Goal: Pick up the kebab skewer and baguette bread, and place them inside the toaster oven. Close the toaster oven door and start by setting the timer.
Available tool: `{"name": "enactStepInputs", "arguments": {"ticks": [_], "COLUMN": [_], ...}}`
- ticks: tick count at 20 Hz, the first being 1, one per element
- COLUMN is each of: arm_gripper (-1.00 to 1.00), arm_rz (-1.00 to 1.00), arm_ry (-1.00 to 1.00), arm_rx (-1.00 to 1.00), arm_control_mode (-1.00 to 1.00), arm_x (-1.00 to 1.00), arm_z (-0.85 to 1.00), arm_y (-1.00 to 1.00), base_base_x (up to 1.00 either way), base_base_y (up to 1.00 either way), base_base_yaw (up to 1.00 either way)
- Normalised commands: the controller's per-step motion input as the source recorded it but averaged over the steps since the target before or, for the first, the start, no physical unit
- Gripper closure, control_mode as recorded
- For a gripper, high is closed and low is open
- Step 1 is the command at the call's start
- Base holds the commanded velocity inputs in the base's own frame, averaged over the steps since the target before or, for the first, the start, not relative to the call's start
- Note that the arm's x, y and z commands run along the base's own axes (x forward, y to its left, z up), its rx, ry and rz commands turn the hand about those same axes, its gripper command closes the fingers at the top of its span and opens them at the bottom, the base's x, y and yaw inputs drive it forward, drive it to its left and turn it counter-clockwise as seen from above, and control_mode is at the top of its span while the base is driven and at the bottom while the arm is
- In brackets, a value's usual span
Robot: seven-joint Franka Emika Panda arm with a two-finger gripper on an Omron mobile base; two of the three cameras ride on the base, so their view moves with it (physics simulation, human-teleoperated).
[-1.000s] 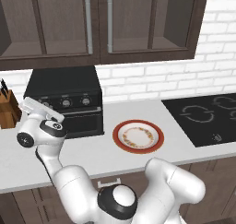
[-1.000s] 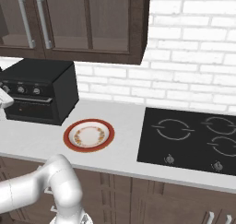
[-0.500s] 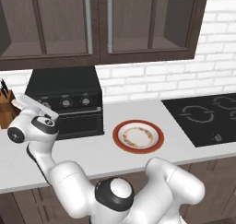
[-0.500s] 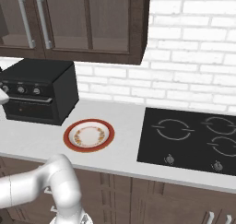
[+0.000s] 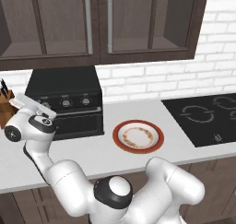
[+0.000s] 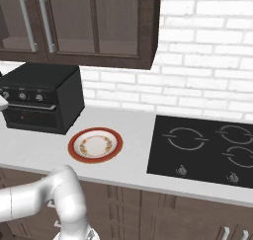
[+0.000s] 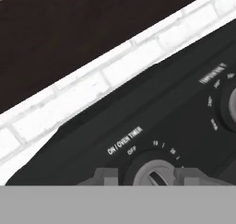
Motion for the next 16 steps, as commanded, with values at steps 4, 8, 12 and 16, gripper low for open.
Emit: {"name": "enactStepInputs", "arguments": {"ticks": [4, 8, 12, 16], "arm_gripper": [1.0, 1.0, 1.0, 1.0], "arm_rz": [0.0, -0.07, -0.13, -0.15], "arm_ry": [0.0, 0.01, 0.0, 0.0], "arm_rx": [0.09, 0.22, 0.29, 0.28], "arm_control_mode": [-1.0, -1.0, -1.0, -1.0], "arm_x": [-0.06, -0.01, 0.0, 0.0], "arm_z": [-0.41, -0.53, -0.76, -0.99], "arm_y": [0.35, 0.42, 0.52, 0.52], "base_base_x": [0.0, 0.0, 0.0, 0.0], "base_base_y": [0.0, 0.0, 0.0, 0.0], "base_base_yaw": [0.0, 0.0, 0.0, 0.0]}}
